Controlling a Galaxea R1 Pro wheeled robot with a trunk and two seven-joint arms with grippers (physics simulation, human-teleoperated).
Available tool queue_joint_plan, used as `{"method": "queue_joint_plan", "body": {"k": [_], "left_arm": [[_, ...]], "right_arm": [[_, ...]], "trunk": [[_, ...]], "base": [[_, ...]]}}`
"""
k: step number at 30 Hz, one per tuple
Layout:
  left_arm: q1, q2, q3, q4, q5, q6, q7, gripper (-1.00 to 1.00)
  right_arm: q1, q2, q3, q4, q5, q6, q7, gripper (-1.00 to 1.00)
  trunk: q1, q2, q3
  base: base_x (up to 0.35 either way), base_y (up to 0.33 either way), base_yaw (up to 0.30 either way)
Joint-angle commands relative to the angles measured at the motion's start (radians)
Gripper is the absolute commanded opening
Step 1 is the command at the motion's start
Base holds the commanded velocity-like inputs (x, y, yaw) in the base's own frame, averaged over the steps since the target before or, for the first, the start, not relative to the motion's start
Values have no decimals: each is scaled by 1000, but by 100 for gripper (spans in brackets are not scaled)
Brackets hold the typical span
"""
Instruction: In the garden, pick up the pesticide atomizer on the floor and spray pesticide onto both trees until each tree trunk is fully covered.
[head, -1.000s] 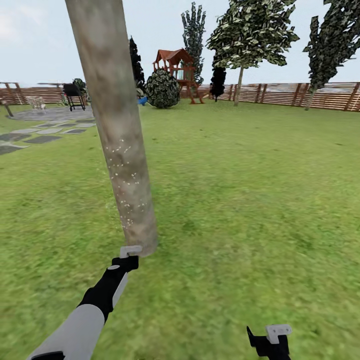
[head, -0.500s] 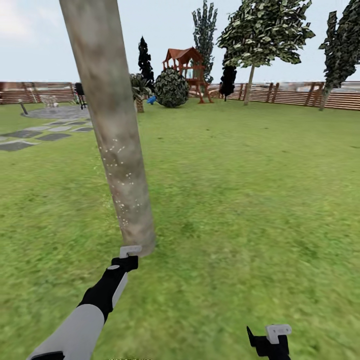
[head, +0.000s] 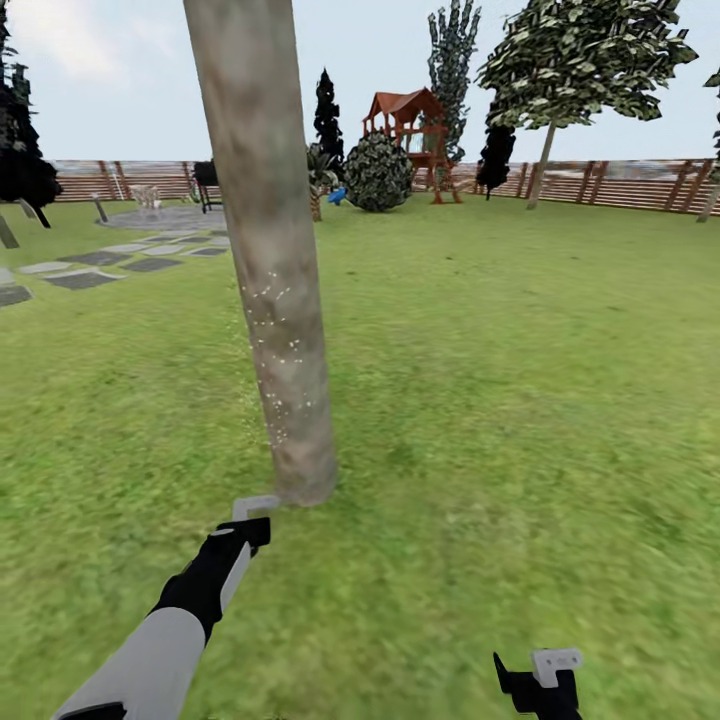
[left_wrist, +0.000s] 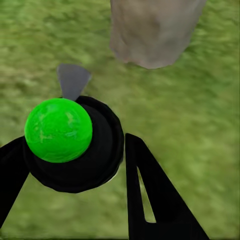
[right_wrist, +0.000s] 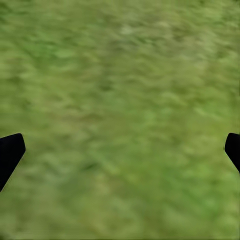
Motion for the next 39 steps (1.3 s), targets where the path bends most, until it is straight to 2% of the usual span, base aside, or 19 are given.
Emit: {"method": "queue_joint_plan", "body": {"k": [1, 14, 24, 35, 39], "left_arm": [[0, -1, -1, 0, 0, 2, 0, -100], [0, -5, -3, 5, 0, 3, -2, -100], [0, -5, -3, 11, 0, 3, -2, -100], [0, -5, -3, 13, 0, 2, -2, -100], [0, -5, -3, 13, 0, 3, -3, -100]], "right_arm": [[0, 0, 0, 0, 0, 0, 0, 100], [0, 0, 0, 0, 0, 0, 0, 100], [0, 0, 0, 0, 0, 0, 0, 100], [0, 0, 0, 0, 0, 0, 0, 100], [0, 0, 0, 1, 0, 0, 0, 100]], "trunk": [[0, 0, 0], [0, 0, -1], [0, 0, -7], [0, 0, -8], [0, 0, -10]], "base": [[65, 0, 96], [158, -179, 14], [75, -270, 238], [168, -261, 23], [158, -261, 208]]}}
